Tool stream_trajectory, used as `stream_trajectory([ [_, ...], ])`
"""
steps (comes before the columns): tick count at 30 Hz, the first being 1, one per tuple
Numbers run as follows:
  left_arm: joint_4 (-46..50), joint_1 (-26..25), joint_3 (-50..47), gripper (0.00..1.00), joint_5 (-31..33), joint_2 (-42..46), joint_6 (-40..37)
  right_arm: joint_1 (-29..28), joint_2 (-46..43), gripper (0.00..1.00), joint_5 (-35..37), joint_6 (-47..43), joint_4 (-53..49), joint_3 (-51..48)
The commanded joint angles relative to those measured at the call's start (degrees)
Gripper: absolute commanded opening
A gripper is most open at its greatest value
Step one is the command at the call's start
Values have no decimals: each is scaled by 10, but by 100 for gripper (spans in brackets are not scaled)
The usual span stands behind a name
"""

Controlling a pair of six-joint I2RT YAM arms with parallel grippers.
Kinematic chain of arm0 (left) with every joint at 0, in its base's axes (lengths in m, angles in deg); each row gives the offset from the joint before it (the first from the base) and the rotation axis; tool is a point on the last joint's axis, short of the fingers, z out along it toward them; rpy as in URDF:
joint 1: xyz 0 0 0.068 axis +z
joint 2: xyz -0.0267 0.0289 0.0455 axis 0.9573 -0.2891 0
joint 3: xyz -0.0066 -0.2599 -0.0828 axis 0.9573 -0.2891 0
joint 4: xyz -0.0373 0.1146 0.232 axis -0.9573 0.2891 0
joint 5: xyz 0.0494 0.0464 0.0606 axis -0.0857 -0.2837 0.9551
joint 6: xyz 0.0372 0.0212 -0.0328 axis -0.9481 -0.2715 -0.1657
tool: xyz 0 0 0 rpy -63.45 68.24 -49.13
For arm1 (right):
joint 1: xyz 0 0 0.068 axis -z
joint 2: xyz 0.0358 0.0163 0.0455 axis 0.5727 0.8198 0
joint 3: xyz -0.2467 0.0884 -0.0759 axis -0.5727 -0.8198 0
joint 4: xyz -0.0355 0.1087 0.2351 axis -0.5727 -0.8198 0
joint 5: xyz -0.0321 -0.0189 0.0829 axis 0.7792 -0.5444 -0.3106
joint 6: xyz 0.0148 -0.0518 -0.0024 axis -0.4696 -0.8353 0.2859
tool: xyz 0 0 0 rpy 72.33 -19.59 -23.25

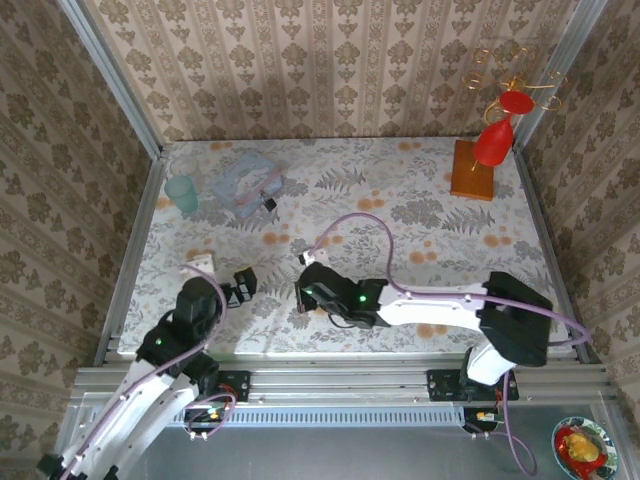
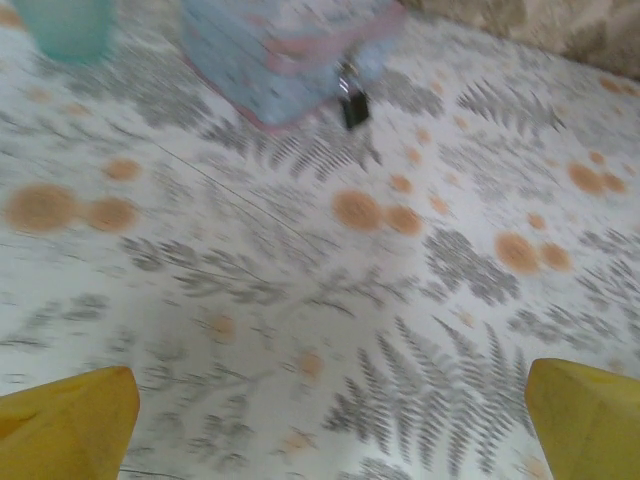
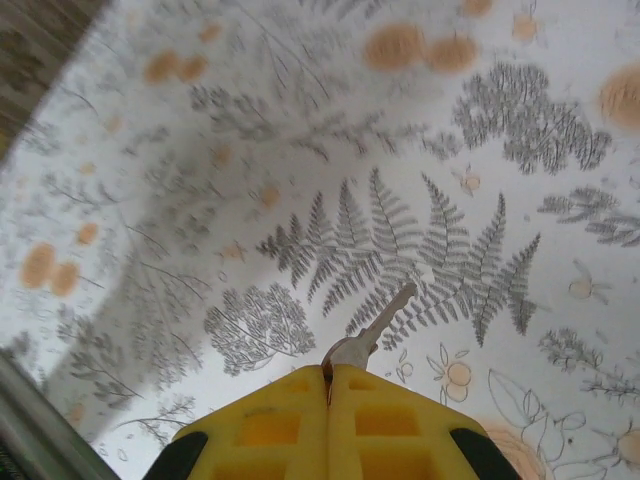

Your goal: Unlock the padlock with the key

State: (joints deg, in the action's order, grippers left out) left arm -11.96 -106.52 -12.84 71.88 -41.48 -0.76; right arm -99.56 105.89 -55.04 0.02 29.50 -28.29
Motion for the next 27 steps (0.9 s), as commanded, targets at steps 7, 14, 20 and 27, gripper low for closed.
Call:
stream_trajectory([
  [7,-166,-13,75,90,-256,-153,97,0,-62,0,28,-121,294,-161],
  [14,-197,-52,101,83,-275,-209,73,-24,-39,0,2,-245,495,-228],
  [20,-156,-60,128,80,-272,-217,58,-54,11,0,26,-357,605,-239],
  [27,-98,-61,146,81,-268,-228,29,-69,45,0,74,-401,660,-235],
])
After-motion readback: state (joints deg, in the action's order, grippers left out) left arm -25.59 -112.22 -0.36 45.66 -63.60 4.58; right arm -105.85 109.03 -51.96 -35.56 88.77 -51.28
